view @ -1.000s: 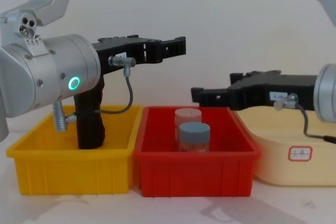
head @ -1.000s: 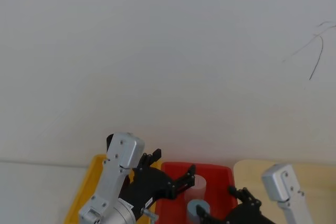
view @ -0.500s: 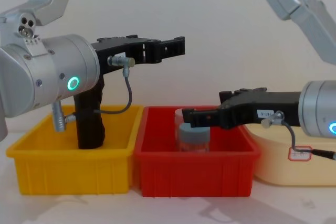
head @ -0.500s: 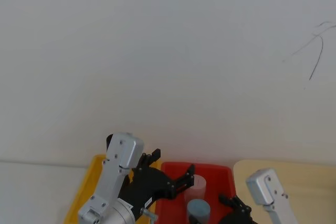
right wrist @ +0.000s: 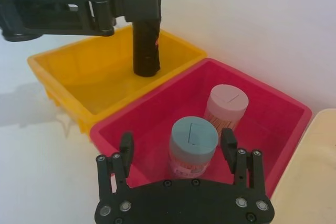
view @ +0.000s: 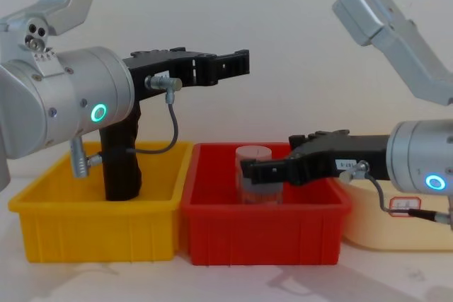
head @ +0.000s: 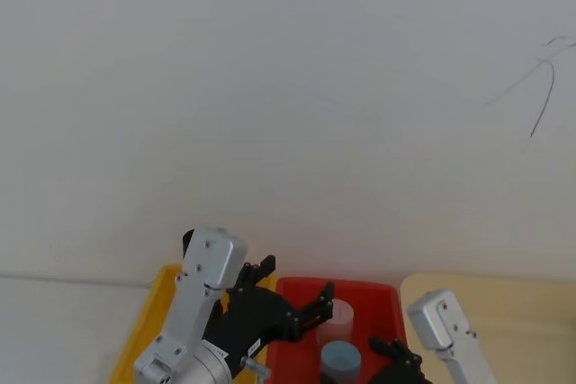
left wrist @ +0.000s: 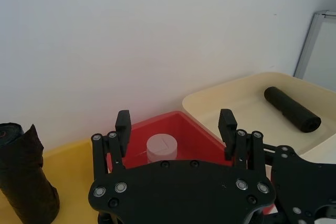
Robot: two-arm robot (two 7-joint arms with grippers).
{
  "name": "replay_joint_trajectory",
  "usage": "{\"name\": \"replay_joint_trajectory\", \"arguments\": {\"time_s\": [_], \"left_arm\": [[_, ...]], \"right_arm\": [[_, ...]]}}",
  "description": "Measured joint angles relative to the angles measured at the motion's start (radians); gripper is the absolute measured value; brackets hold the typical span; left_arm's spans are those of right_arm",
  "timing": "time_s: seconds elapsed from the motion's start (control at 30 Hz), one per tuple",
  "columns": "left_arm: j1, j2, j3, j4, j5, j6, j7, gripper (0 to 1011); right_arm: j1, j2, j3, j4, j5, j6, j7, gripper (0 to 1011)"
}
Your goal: Pick up the garbage bag with the one hand and transfer it to the other hand.
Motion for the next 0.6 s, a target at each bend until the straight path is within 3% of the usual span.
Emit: {"name": "replay_joint_trajectory", "arguments": {"time_s": [0.6], "left_arm": [[0.000,0.000,0.000,0.000,0.000,0.000,0.000,1002]], "right_arm": [[0.078,-0.036,-0.018,0.119,0.005,0.005,-0.019,1000]]}}
